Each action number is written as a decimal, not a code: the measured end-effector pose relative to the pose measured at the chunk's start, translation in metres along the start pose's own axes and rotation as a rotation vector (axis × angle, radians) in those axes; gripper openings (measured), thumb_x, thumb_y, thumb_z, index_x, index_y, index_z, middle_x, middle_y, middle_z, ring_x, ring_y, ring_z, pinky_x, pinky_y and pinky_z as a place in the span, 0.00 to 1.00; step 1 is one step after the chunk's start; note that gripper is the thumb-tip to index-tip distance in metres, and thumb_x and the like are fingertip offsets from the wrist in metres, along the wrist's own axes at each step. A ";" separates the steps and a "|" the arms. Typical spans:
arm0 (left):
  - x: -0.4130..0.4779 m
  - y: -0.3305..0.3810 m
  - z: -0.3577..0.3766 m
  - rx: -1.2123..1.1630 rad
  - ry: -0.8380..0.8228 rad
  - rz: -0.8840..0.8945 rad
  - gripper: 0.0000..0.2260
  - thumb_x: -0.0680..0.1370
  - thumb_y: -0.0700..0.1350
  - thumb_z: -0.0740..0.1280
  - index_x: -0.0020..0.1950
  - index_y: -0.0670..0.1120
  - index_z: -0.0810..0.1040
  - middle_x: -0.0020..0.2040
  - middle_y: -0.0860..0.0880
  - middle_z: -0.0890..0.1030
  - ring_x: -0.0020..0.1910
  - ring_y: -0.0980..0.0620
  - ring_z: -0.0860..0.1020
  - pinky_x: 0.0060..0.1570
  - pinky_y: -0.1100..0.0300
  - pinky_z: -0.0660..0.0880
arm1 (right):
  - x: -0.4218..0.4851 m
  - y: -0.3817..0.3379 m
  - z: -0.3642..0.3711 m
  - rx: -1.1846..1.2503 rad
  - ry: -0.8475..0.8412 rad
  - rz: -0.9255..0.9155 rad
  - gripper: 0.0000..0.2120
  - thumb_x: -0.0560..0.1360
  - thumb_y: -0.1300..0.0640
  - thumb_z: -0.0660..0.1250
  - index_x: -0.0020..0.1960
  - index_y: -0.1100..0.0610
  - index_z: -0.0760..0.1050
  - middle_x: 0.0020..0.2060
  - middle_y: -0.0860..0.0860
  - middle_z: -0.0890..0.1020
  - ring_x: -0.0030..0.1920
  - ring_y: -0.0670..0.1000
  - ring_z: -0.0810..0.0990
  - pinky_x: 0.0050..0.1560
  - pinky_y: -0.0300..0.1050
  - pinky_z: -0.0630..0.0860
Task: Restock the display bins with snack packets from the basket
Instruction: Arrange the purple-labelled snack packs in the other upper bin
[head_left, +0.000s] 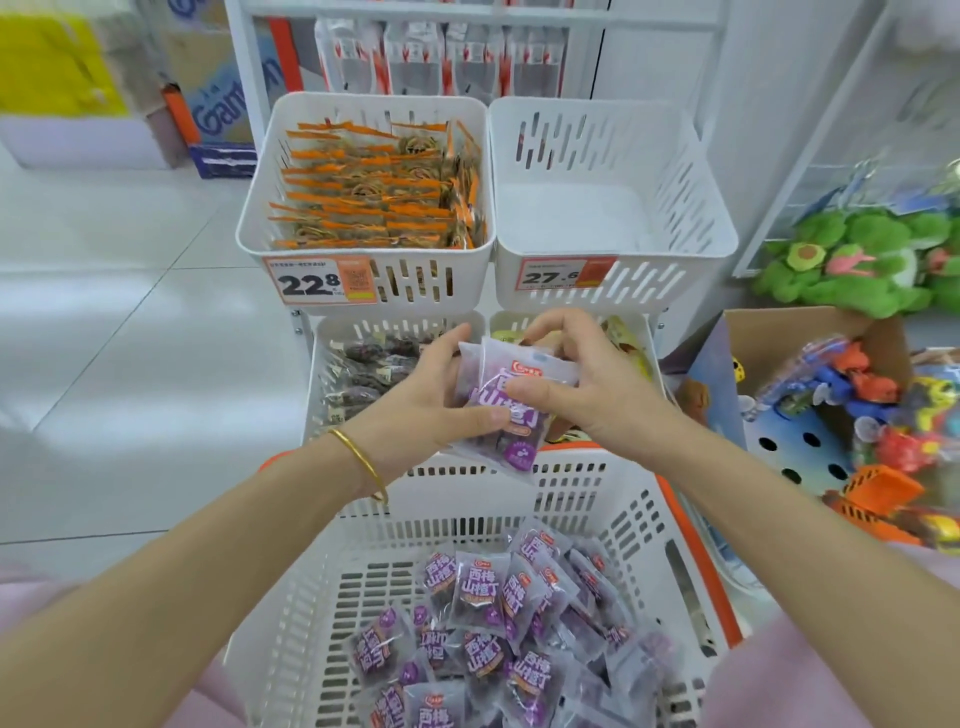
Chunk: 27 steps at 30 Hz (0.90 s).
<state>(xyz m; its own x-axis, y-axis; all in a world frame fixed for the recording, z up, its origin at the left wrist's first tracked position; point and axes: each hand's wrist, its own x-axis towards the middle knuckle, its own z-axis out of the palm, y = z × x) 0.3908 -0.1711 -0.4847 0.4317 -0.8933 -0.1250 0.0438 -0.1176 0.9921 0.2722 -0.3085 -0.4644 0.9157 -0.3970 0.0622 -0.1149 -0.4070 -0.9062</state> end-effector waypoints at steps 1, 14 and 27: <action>0.000 0.000 0.000 -0.004 -0.014 0.003 0.40 0.74 0.33 0.66 0.77 0.51 0.45 0.68 0.48 0.72 0.61 0.51 0.77 0.59 0.50 0.75 | -0.001 0.000 0.000 -0.024 0.007 0.036 0.20 0.70 0.49 0.71 0.58 0.48 0.66 0.48 0.48 0.75 0.41 0.49 0.81 0.41 0.54 0.81; 0.074 0.056 0.001 0.597 0.140 0.328 0.44 0.70 0.48 0.74 0.77 0.49 0.48 0.66 0.56 0.62 0.64 0.63 0.63 0.58 0.75 0.63 | 0.048 -0.023 -0.073 0.152 0.132 0.004 0.10 0.71 0.69 0.70 0.46 0.57 0.73 0.42 0.53 0.79 0.36 0.49 0.82 0.36 0.47 0.82; 0.149 0.044 -0.032 1.255 0.344 0.373 0.46 0.70 0.58 0.71 0.77 0.47 0.45 0.77 0.49 0.50 0.76 0.51 0.46 0.75 0.52 0.47 | 0.211 0.009 -0.087 -0.670 0.151 0.072 0.16 0.68 0.64 0.73 0.37 0.53 0.66 0.42 0.50 0.74 0.45 0.53 0.73 0.43 0.45 0.70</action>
<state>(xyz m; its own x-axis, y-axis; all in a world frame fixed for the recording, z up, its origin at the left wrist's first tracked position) 0.4863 -0.2954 -0.4590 0.4468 -0.8275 0.3400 -0.8899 -0.3723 0.2634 0.4310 -0.4674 -0.4233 0.8388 -0.5325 0.1132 -0.4311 -0.7767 -0.4592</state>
